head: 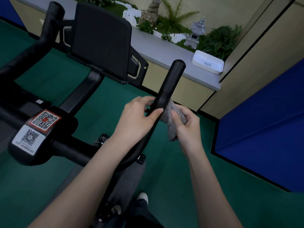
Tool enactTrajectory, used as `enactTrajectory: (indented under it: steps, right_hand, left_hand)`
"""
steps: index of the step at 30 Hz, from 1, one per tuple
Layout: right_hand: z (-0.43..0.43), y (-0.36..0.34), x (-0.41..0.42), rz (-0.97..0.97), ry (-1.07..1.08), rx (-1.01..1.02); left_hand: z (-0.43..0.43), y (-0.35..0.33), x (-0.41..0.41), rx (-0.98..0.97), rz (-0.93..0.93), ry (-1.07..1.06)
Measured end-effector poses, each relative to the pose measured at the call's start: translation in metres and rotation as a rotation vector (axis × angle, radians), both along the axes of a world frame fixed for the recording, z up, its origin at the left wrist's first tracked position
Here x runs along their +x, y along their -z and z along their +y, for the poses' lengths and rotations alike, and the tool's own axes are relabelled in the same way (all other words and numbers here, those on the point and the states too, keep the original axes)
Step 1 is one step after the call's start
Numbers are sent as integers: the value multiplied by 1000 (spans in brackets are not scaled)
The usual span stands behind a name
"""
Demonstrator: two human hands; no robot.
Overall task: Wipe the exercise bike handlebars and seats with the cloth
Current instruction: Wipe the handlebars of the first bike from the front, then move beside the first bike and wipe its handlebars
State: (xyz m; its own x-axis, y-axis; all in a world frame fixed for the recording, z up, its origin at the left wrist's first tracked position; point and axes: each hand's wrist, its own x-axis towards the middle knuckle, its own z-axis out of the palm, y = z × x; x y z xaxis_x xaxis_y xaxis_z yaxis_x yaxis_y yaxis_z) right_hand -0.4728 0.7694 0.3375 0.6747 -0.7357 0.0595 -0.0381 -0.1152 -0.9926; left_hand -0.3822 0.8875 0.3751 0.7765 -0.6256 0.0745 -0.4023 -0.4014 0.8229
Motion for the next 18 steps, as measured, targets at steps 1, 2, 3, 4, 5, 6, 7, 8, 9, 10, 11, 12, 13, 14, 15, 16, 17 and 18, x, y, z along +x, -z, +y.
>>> enactTrajectory:
  steps: [1,2,3,4,5,6,7,8,9,10,11,12,13,14,15,16,17,18]
  right_hand:
    - [0,-2,-4,-5,55,-12]
    - [-1,-4,-9,-12,115,-16]
    - [-2,-6,-13,-13,172,-18]
    - [-2,-8,-18,-7,211,-17]
    - [-3,-10,-23,1,231,-16]
    - [-2,-12,-28,10,239,-19]
    - [-1,-13,-32,22,242,-31]
    - [1,-13,-37,36,247,-51]
    - [4,-13,-42,54,254,-77]
    - [6,-13,-47,78,263,-106]
    - [10,-13,-52,103,272,-135]
    - [13,-14,-57,130,276,-163]
    - [16,-14,-63,157,282,-196]
    - [19,-14,-69,183,290,-232]
    - [21,-14,-75,211,303,-273]
    - [23,-15,-81,236,316,-311]
    - [26,-15,-87,256,320,-341]
    - [26,-14,-90,276,318,-370]
  left_hand:
    - [1,0,0,3,2,6]
    - [2,0,0,7,2,10]
    - [4,-1,0,14,-1,18]
    - [6,-2,-1,24,-15,25]
    - [8,-2,-1,36,-42,30]
    - [10,-3,-3,46,-81,34]
    - [11,-4,-4,51,-123,37]
    - [13,-5,-6,52,-163,48]
    - [15,-7,-8,54,-200,63]
    - [16,-8,-11,60,-234,81]
    - [16,-10,-15,68,-266,100]
    - [17,-11,-18,74,-298,116]
    - [17,-12,-22,76,-329,136]
    - [18,-13,-26,77,-363,157]
    - [17,-13,-29,77,-392,181]
    - [17,-13,-33,75,-416,209]
    - [17,-13,-37,74,-436,226]
    - [17,-13,-39,73,-458,238]
